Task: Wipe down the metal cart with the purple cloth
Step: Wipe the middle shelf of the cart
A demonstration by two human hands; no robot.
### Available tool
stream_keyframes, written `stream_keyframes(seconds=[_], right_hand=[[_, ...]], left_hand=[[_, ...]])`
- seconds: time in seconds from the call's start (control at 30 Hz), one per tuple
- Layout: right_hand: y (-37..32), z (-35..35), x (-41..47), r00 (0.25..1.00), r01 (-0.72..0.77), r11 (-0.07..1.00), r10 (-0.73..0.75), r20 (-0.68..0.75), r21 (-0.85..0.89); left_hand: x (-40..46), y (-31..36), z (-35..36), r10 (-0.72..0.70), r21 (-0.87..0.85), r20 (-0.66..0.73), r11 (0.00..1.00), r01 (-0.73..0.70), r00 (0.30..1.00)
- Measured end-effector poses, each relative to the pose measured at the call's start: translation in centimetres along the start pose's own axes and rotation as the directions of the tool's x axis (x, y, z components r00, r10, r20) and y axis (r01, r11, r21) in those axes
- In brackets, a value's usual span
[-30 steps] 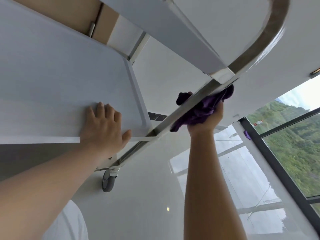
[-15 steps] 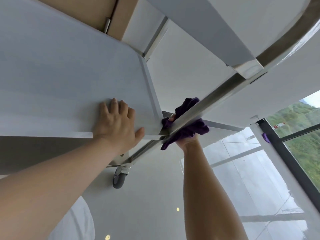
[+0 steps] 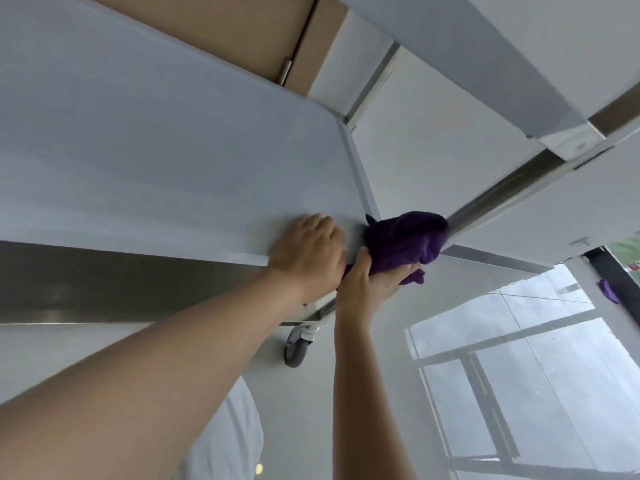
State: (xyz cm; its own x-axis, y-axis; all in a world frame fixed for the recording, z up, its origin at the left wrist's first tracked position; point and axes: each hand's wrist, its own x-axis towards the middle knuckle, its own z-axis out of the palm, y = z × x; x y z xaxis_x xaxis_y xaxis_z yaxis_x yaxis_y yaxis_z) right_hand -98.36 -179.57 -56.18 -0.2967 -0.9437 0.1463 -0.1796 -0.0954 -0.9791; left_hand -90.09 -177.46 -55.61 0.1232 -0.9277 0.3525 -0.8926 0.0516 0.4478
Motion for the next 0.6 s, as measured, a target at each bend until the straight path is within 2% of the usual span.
stream_keyframes(seconds=[0.07,0.13,0.2,0.27,0.33,0.43,0.6], right_hand=[[-0.9,1.1,-1.9,0.994,0.041,0.983,-0.022,0.104,-0.181],[-1.5,2.4,-3.8,0.977,0.129,0.933,-0.062,0.202,-0.337],[-1.7,3.8,-5.4,0.949,0.254,0.842,-0.121,0.293,-0.475],[-2.1,5.4,-8.1,0.888,0.401,0.717,-0.151,0.435,-0.57],[-2.6,7.2,-11.3,0.805,0.543,0.601,-0.173,0.567,-0.587],[-3.6,9.6,-15.5,0.741,0.616,0.55,-0.164,0.651,-0.563],[-5.7,12.7,-20.6,0.536,0.775,0.471,-0.137,0.833,-0.422]], left_hand=[[-1.1,-1.3,-1.0,-0.002,-0.174,-0.101,0.985,-0.015,0.995],[-2.8,-3.1,-2.6,-0.061,-0.233,-0.094,0.972,0.038,0.994],[-4.6,-5.0,-4.6,-0.105,-0.225,-0.081,0.971,0.085,0.991],[-6.4,-7.2,-6.8,-0.145,-0.196,-0.052,0.972,0.132,0.988],[-8.2,-9.7,-9.3,-0.176,-0.162,-0.037,0.972,0.168,0.984],[-11.0,-13.1,-12.9,-0.185,-0.079,-0.013,0.98,0.184,0.983],[-15.4,-18.0,-17.5,-0.225,0.039,-0.028,0.973,0.226,0.974]])
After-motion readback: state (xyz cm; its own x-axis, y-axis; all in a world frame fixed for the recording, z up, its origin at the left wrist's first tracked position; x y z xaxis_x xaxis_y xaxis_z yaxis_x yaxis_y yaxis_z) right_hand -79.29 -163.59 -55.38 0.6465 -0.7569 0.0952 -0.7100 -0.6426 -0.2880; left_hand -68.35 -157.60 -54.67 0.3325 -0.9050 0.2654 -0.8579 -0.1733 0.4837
